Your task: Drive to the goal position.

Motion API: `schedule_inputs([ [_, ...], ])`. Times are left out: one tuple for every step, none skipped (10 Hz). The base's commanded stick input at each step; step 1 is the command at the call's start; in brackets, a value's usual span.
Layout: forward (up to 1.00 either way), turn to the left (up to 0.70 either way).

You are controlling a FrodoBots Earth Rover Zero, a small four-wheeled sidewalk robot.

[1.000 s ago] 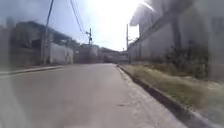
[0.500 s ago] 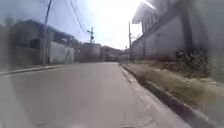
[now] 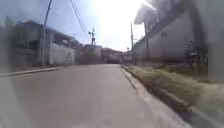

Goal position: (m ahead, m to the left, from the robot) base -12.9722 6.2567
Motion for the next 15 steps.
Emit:
schedule_inputs([
  [1.00, 0.00],
  [1.00, 0.00],
  [1.00, 0.00],
  [1.00, 0.00],
  [1.00, 0.00],
  [1.00, 0.00],
  [1.00, 0.00],
  [1.00, -0.09],
  [1.00, -0.40],
  [1.00, -0.40],
  [1.00, -0.40],
  [1.00, -0.40],
  [1.00, -0.12],
  [1.00, -0.01],
  [1.00, 0.00],
])
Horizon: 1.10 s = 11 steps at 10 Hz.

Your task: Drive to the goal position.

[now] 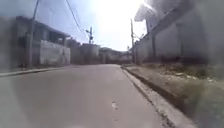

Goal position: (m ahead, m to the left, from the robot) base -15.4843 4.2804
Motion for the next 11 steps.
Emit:
schedule_inputs([
  [1.00, 0.00],
  [1.00, 0.00],
  [1.00, 0.00],
  [1.00, 0.00],
  [1.00, 0.00],
  [1.00, 0.00],
  [1.00, 0.00],
  [1.00, 0.00],
  [1.00, 0.00],
  [1.00, 0.00],
  [1.00, -0.11],
])
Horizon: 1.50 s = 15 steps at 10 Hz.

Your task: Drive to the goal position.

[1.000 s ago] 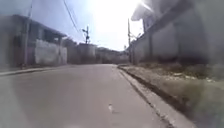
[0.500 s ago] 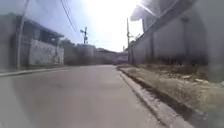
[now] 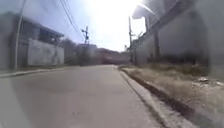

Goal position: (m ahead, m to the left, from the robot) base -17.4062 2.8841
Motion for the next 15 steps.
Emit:
schedule_inputs([
  [1.00, -0.29],
  [1.00, -0.40],
  [1.00, -0.39],
  [1.00, -0.22],
  [1.00, -0.08],
  [1.00, -0.03],
  [1.00, -0.02],
  [1.00, -0.03],
  [0.96, -0.01],
  [0.36, 0.04],
  [0.00, 0.58],
  [0.00, 0.91],
  [0.00, 0.92],
  [0.00, 0.92],
  [0.00, 0.92],
])
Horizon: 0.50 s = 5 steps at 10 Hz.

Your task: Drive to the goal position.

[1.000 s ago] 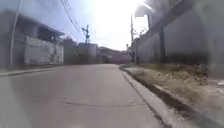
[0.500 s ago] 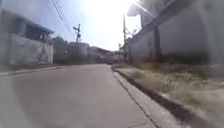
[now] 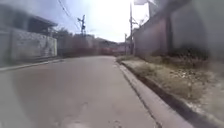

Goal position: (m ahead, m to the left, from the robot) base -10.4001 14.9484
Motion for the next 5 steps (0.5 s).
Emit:
schedule_inputs([
  [0.00, 0.92],
  [0.00, 0.92],
  [0.00, 0.92],
  [0.00, 0.92],
  [0.00, 0.92],
])
